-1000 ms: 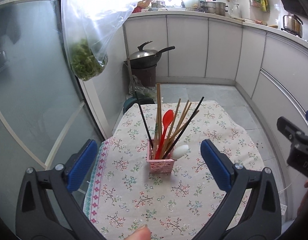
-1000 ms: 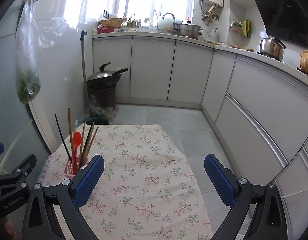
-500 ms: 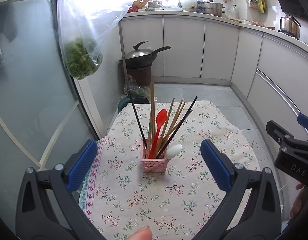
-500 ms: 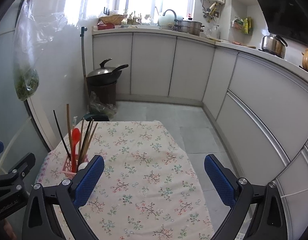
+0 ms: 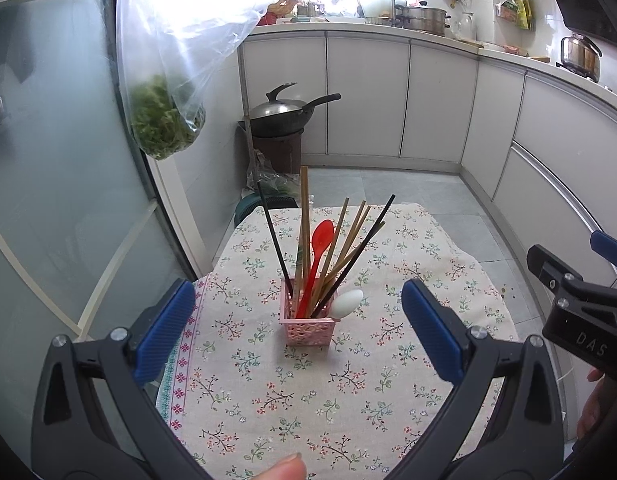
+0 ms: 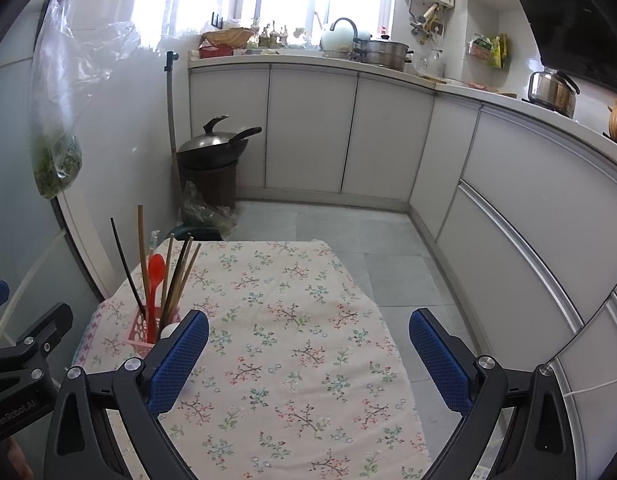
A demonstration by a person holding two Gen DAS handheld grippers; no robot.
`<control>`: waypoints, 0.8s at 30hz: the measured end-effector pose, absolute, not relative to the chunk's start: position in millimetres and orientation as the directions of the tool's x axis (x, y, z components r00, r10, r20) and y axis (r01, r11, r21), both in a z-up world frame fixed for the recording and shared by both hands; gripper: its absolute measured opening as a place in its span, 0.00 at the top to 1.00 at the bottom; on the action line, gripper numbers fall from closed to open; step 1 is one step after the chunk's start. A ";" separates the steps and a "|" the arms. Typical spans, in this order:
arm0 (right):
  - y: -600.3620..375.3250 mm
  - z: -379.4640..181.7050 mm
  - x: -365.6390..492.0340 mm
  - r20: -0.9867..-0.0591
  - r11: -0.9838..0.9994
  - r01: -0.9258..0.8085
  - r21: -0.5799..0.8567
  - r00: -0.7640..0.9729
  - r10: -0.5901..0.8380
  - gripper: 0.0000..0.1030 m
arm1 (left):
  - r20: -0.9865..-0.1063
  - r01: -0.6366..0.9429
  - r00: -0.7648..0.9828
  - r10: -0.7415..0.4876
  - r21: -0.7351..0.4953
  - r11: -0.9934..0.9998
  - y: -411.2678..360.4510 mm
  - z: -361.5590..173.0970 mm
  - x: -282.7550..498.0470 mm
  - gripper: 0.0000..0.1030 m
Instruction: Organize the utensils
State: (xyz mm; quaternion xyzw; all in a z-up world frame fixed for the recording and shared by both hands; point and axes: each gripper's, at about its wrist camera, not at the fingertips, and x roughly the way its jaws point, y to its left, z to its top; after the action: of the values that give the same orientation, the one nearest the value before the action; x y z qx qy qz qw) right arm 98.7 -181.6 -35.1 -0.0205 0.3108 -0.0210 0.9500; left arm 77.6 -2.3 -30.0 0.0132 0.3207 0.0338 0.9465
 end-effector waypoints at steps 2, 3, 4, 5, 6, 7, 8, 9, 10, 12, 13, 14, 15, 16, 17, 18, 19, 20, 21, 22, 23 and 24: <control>-181.4 -35.2 98.8 -0.590 0.998 0.027 -0.051 0.806 -0.052 0.02 | -0.606 -0.055 0.792 0.072 0.046 0.997 -2.4 -30.0 77.5 0.00; -181.8 -35.1 98.7 -0.590 0.998 0.026 -0.052 0.806 -0.052 0.02 | -0.606 -0.054 0.792 0.071 0.046 0.997 -2.5 -30.0 77.5 0.00; -181.5 -35.1 98.7 -0.590 0.998 0.026 -0.052 0.806 -0.052 0.02 | -0.607 -0.055 0.792 0.072 0.047 0.997 -2.6 -29.9 77.6 0.00; -181.4 -35.1 98.8 -0.589 0.998 0.027 -0.052 0.806 -0.053 0.02 | -0.607 -0.054 0.792 0.071 0.046 0.997 -2.7 -29.9 77.5 0.00; -181.9 -35.1 98.7 -0.590 0.998 0.027 -0.052 0.806 -0.052 0.02 | -0.608 -0.054 0.791 0.070 0.046 0.998 -2.8 -29.9 77.5 0.00; -181.9 -35.1 98.7 -0.590 0.998 0.027 -0.051 0.806 -0.052 0.02 | -0.608 -0.054 0.791 0.070 0.045 0.998 -3.0 -29.8 78.0 0.00; -181.6 -35.1 98.8 -0.590 0.998 0.027 -0.051 0.806 -0.051 0.02 | -0.608 -0.053 0.791 0.070 0.045 0.998 -3.2 -29.8 78.0 0.00; -181.9 -35.1 98.7 -0.590 0.998 0.026 -0.051 0.806 -0.052 0.02 | -0.609 -0.053 0.790 0.069 0.045 0.998 -3.6 -29.9 77.9 0.00; -181.9 -35.1 98.7 -0.589 0.998 0.027 -0.051 0.806 -0.052 0.02 | -0.608 -0.053 0.791 0.070 0.045 0.998 -3.8 -29.9 77.9 0.00; -182.0 -35.3 98.8 -0.590 0.998 0.027 -0.051 0.806 -0.052 0.02 | -0.608 -0.053 0.791 0.070 0.045 0.998 -3.8 -29.9 77.9 0.00; -181.9 -35.3 98.7 -0.590 0.998 0.027 -0.052 0.806 -0.052 0.02 | -0.608 -0.053 0.791 0.070 0.045 0.998 -3.7 -30.0 78.0 0.00; -181.6 -35.4 99.0 -0.590 0.998 0.027 -0.052 0.806 -0.053 0.02 | -0.609 -0.052 0.790 0.069 0.045 0.998 -3.7 -30.0 77.9 0.00; -182.0 -35.4 98.8 -0.590 0.998 0.027 -0.052 0.806 -0.052 0.02 | -0.609 -0.053 0.790 0.069 0.045 0.998 -3.8 -30.0 77.9 0.00; -181.8 -35.5 98.9 -0.591 0.998 0.027 -0.051 0.805 -0.052 0.02 | -0.609 -0.052 0.790 0.069 0.045 0.998 -4.0 -29.9 78.2 0.00; -181.9 -35.5 98.7 -0.591 0.998 0.026 -0.051 0.805 -0.051 0.02 | -0.609 -0.052 0.790 0.069 0.045 0.998 -4.1 -29.9 78.2 0.00; -181.5 -35.5 98.8 -0.591 0.998 0.025 -0.052 0.805 -0.051 0.02 | -0.609 -0.053 0.790 0.069 0.045 0.998 -4.2 -29.9 78.3 0.00; -181.1 -35.3 98.8 -0.591 0.998 0.025 -0.052 0.805 -0.052 0.02 | -0.609 -0.053 0.790 0.069 0.044 0.998 -4.1 -29.9 78.2 0.00; -180.7 -35.0 98.7 -0.591 0.998 0.026 -0.053 0.805 -0.052 0.02 | -0.609 -0.053 0.790 0.069 0.044 0.998 -4.2 -29.9 78.1 0.00; -181.2 -35.3 98.8 -0.591 0.998 0.025 -0.052 0.805 -0.051 0.02 | -0.609 -0.053 0.790 0.068 0.043 0.998 -4.1 -30.0 78.0 0.00; -181.2 -35.3 98.9 -0.591 0.998 0.025 -0.051 0.805 -0.050 0.02 | -0.608 -0.052 0.791 0.068 0.043 0.998 -4.3 -29.9 77.7 0.00; -180.8 -35.2 98.9 -0.590 0.998 0.025 -0.051 0.806 -0.050 0.02 | -0.607 -0.052 0.792 0.068 0.044 0.998 -4.7 -29.9 77.1 0.00; -181.1 -35.3 98.9 -0.591 0.998 0.025 -0.051 0.805 -0.050 0.02 | -0.606 -0.051 0.792 0.067 0.045 0.998 -4.7 -29.8 76.8 0.00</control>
State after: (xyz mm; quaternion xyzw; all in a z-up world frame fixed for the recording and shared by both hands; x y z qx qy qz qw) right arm 98.9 -181.1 -35.3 -0.0205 0.3116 -0.0198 0.9498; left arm 76.8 -4.7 -29.8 0.0130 0.3208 0.0312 0.9465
